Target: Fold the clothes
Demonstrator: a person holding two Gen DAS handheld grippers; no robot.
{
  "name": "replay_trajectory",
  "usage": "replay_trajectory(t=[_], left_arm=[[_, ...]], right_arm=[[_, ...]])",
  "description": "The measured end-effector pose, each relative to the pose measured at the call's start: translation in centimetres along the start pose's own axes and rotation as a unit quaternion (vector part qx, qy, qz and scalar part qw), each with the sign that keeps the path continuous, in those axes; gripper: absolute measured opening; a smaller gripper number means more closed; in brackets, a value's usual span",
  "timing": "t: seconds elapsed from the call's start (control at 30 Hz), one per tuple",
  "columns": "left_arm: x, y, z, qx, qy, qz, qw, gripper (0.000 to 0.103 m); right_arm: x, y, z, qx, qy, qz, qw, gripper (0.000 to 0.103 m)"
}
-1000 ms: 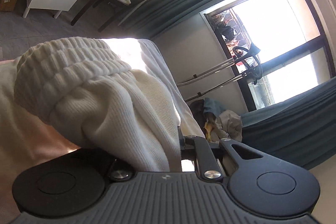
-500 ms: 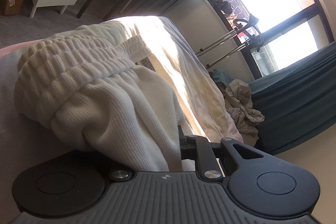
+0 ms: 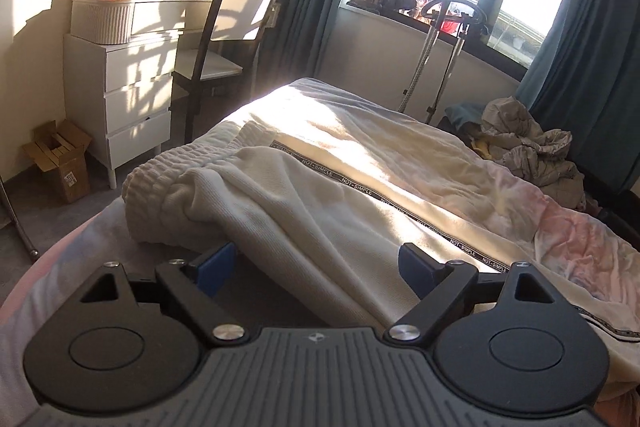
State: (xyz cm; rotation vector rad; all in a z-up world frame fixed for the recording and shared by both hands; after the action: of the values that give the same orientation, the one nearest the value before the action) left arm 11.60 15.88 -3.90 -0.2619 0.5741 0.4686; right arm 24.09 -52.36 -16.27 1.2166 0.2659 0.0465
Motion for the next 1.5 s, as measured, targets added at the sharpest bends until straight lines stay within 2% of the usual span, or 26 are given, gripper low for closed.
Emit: replay_trajectory(t=[0.1, 0.17, 0.33, 0.47, 0.63, 0.73, 0.87, 0.97, 1.03, 1.13, 1.23, 1.3, 1.37, 1.5], left_arm=[[-1.4, -3.7, -0.1, 0.034, -0.021, -0.02, 0.999, 0.091], [-2.0, -6.7, -0.5, 0.067, -0.039, -0.028, 0.9966, 0.091], [-1.3, -13.4, -3.0, 0.111, -0.035, -0.058, 0.9915, 0.091], [0.8, -16.5, -5.5, 0.148, -0.015, -0.067, 0.9865, 0.091], [3.5, -16.9, -7.9, 0.18, 0.008, -0.05, 0.9823, 0.091], [4.8, -16.7, -8.8, 0.186, 0.028, -0.052, 0.9809, 0.092], [5.5, -16.6, -9.7, 0.202, 0.029, -0.048, 0.9777, 0.093], [5.5, -16.5, -9.9, 0.202, 0.027, -0.046, 0.9779, 0.094], [5.3, -16.4, -9.8, 0.199, 0.025, -0.048, 0.9784, 0.094], [5.0, -16.2, -9.4, 0.199, 0.021, -0.051, 0.9785, 0.094], [4.6, -15.6, -8.4, 0.173, 0.019, -0.062, 0.9828, 0.094], [4.1, -14.8, -7.2, 0.148, 0.008, -0.064, 0.9869, 0.094], [3.7, -13.8, -5.9, 0.115, -0.003, -0.066, 0.9912, 0.094], [2.8, -11.1, -2.7, 0.031, -0.03, -0.07, 0.9966, 0.094]], right_arm=[[-0.3, 0.3, 0.0, 0.008, -0.004, 0.007, 1.0, 0.051], [-0.7, 0.1, -0.2, 0.01, -0.005, 0.012, 1.0, 0.053], [-1.7, -0.5, -0.5, 0.014, -0.008, 0.019, 1.0, 0.053], [-1.8, -0.7, -0.5, 0.009, -0.017, 0.015, 1.0, 0.052], [-2.3, -1.1, -0.7, 0.009, -0.029, 0.015, 0.999, 0.052], [-2.5, -1.7, -0.6, 0.009, -0.037, 0.005, 0.999, 0.041], [-3.1, -1.7, -0.6, 0.004, -0.043, -0.007, 0.999, 0.029], [-3.6, 0.8, -0.7, -0.08, -0.033, -0.035, 0.996, 0.023], [-3.7, 3.4, -0.9, -0.15, -0.035, -0.047, 0.987, 0.021], [-3.6, 8.7, -1.7, -0.261, -0.043, -0.057, 0.963, 0.019], [-2.8, 14.9, -4.4, -0.375, -0.048, -0.051, 0.924, 0.019], [-2.3, 19.1, -7.6, -0.46, -0.044, -0.034, 0.886, 0.018], [-1.6, 22.7, -11.7, -0.538, -0.037, -0.01, 0.842, 0.018], [0.1, 26.8, -22.3, -0.659, 0.007, 0.039, 0.751, 0.018]])
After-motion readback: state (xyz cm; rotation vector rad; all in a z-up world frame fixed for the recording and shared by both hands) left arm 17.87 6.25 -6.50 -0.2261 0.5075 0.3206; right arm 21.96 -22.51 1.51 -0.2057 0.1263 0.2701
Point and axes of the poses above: each gripper's, at about its wrist camera, not at the fingertips, and x roughly the way its jaws point, y to its left, z to its top, the point moved 10 cm from there along x, roughly the way its jaws point, and after that the axes turned 14 degrees about z, right-handed, at the moved point
